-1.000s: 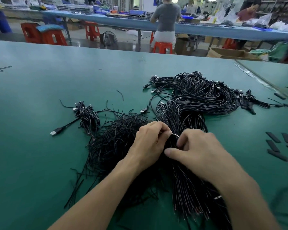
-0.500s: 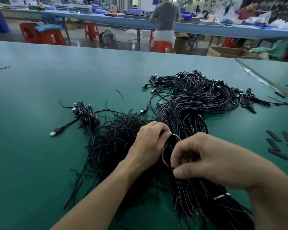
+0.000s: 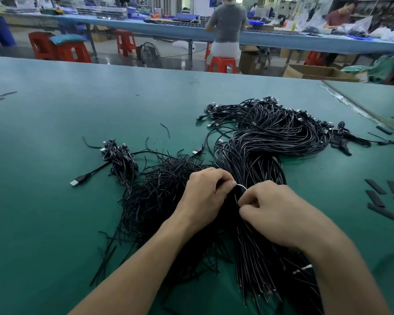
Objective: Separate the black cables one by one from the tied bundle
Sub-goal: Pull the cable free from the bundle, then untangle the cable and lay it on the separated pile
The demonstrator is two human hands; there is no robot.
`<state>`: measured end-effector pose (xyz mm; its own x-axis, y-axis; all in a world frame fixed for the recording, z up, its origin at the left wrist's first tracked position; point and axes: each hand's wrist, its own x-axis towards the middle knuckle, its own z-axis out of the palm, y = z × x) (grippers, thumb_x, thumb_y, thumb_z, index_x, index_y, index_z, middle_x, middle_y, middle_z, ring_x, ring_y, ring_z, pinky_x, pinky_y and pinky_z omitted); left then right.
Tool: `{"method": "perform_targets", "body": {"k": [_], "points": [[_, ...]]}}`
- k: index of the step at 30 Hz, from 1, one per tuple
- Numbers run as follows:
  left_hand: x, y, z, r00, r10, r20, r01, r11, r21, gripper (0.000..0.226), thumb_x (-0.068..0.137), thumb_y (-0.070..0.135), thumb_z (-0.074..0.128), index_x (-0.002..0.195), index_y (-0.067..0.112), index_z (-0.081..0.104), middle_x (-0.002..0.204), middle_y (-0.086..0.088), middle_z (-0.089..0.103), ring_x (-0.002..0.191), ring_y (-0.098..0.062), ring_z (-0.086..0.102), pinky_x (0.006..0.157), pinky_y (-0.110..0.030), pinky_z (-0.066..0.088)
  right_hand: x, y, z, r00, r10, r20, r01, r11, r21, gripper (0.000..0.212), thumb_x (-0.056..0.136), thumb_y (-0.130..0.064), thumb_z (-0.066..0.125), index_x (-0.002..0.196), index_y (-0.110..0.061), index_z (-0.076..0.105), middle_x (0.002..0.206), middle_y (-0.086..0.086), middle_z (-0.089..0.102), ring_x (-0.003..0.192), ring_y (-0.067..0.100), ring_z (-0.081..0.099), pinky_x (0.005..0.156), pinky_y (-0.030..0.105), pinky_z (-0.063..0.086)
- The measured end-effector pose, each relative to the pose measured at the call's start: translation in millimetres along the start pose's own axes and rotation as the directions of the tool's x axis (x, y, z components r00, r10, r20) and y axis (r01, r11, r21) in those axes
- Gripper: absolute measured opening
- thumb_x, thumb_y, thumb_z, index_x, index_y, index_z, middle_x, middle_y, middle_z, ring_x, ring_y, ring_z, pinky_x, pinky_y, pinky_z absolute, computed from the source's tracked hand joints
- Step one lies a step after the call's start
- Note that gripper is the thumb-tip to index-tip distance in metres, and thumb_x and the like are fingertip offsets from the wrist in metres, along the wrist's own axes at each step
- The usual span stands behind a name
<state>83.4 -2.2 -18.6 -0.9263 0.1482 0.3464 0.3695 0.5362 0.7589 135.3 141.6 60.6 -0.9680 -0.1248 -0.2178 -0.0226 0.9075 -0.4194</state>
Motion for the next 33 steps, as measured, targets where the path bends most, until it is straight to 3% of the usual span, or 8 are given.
{"method": "perform_targets", "body": {"k": [4,12,15,18,21,24,29,33], "points": [[1,-2,-1,1.000,-0.004,0.006,0.004,1.000,-0.009,0.008,0.092,0.021,0.068,0.087,0.022,0.074,0.087,0.009,0.069,0.083,-0.006,0.062,0.079,-0.023,0.049,8,-6,17,0.987,0.046,-0.155,-0.041,0.998,0.037,0.013,0.090,-0.034,0.052,0.092,-0.023,0.059,0.096,0.000,0.062,0.092,0.023,0.059,0.081,0.041,0.052],[0,1,-1,1.000,-0.003,-0.002,0.003,1.000,-0.010,0.007,0.092,0.020,0.069,0.087,0.020,0.074,0.085,0.010,0.069,0.081,-0.007,0.062,0.076,-0.017,0.047,10,-5,27,0.941,0.138,-0.310,-0.139,0.990,0.020,0.020,0.090,-0.039,0.064,0.102,-0.022,0.062,0.100,0.001,0.049,0.085,0.024,0.044,0.073,0.033,0.042],[0,2,-1,1.000,0.004,-0.015,-0.004,1.000,-0.010,0.007,0.092,0.018,0.068,0.088,0.018,0.073,0.087,0.009,0.068,0.081,-0.006,0.059,0.074,-0.012,0.043,14,3,22,0.968,0.100,-0.229,-0.069,0.988,0.141,0.013,0.087,-0.037,0.070,0.085,-0.025,0.066,0.092,0.000,0.062,0.084,0.018,0.060,0.073,0.032,0.051],[-1,2,-1,1.000,0.010,-0.024,-0.011,1.000,-0.006,0.007,0.093,0.018,0.066,0.090,0.019,0.072,0.088,0.012,0.064,0.081,-0.002,0.055,0.074,-0.008,0.039,12,16,-1,0.996,-0.094,-0.006,0.094,0.980,0.173,0.023,0.086,-0.034,0.073,0.068,-0.021,0.067,0.056,-0.013,0.059,0.052,0.000,0.051,0.054,0.020,0.038],[-1,1,0,0.999,0.039,-0.023,-0.039,0.999,0.005,0.007,0.094,0.018,0.065,0.091,0.018,0.071,0.090,0.011,0.063,0.085,-0.003,0.056,0.078,-0.009,0.040,0,21,-24,0.924,-0.333,0.186,0.257,0.904,0.342,0.019,0.085,-0.028,0.077,0.072,-0.017,0.069,0.056,-0.009,0.052,0.055,0.006,0.042,0.056,0.027,0.036],[0,-2,0,0.998,0.060,-0.033,-0.059,0.998,0.007,0.008,0.095,0.018,0.063,0.090,0.018,0.070,0.089,0.010,0.064,0.085,-0.009,0.060,0.080,-0.025,0.049,-13,20,-32,0.859,-0.440,0.260,0.310,0.854,0.419,0.015,0.080,-0.036,0.078,0.079,-0.022,0.071,0.060,-0.007,0.054,0.057,0.006,0.045,0.053,0.023,0.037],[-1,0,1,1.000,-0.010,-0.019,0.009,0.998,-0.057,0.009,0.093,0.020,0.066,0.085,0.023,0.070,0.085,0.011,0.066,0.078,-0.012,0.065,0.078,-0.040,0.056,-9,20,-24,0.978,-0.206,0.026,0.203,0.975,0.088,0.016,0.086,-0.035,0.073,0.072,-0.030,0.065,0.062,-0.012,0.063,0.055,0.000,0.054,0.055,0.017,0.045],[0,0,0,1.000,-0.007,-0.008,0.006,0.998,-0.070,0.008,0.090,0.021,0.072,0.082,0.024,0.074,0.078,0.014,0.067,0.073,-0.002,0.062,0.073,-0.025,0.052,0,25,-21,0.976,0.052,-0.213,0.041,0.911,0.411,0.018,0.096,-0.023,0.061,0.078,-0.022,0.059,0.066,0.001,0.069,0.058,0.013,0.065,0.059,0.033,0.052]]}}
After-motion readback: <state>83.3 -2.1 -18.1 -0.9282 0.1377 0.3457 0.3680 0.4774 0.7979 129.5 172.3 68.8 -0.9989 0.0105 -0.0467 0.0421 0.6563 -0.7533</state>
